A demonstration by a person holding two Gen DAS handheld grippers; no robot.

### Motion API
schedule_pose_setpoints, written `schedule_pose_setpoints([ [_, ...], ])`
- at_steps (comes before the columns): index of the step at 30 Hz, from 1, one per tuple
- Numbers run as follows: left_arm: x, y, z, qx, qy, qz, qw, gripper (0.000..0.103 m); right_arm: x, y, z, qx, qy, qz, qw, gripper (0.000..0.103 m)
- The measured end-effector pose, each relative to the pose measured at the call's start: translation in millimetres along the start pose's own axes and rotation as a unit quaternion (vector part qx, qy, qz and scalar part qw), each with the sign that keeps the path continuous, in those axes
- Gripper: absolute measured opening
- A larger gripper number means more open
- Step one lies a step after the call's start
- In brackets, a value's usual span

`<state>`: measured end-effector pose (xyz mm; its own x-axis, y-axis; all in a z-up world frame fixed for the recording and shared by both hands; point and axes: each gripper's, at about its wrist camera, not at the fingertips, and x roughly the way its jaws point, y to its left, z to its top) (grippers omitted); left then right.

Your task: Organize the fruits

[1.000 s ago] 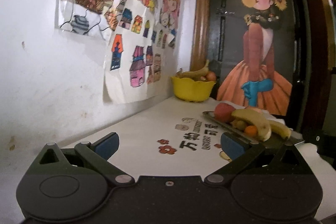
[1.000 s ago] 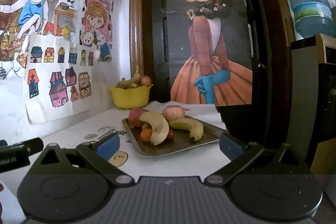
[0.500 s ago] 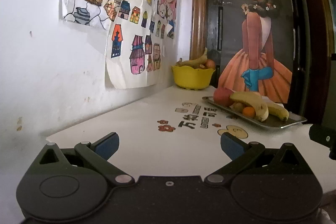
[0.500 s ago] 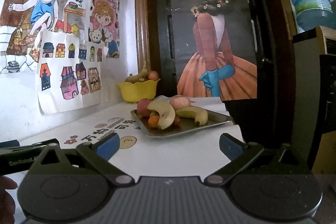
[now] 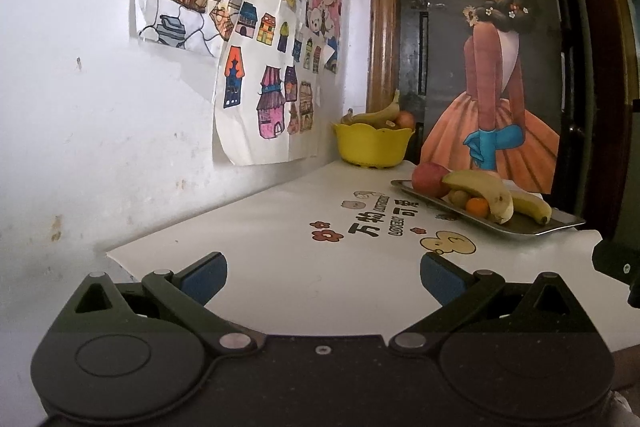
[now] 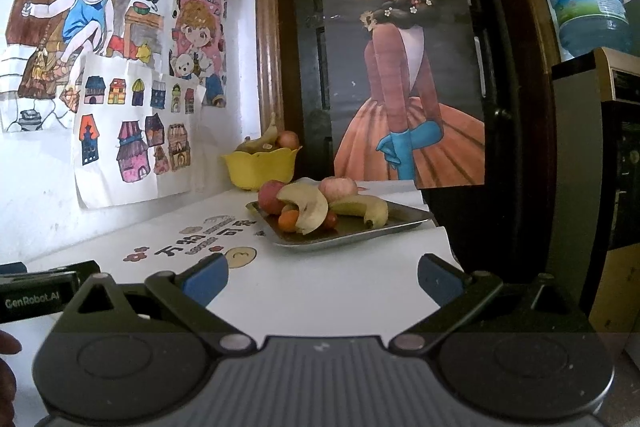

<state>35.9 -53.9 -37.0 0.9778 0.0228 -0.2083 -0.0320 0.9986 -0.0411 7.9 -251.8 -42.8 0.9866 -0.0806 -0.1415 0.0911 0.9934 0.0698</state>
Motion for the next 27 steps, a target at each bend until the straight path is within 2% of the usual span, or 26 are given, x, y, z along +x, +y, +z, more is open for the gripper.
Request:
schedule_pose_setpoints([
  [27, 3.2, -0.1, -4.4, 0.001, 0.005, 0.0, 1.0, 0.102, 7.5, 2.2, -3.7, 0.005, 0.014, -0.005, 1.0, 0.103],
])
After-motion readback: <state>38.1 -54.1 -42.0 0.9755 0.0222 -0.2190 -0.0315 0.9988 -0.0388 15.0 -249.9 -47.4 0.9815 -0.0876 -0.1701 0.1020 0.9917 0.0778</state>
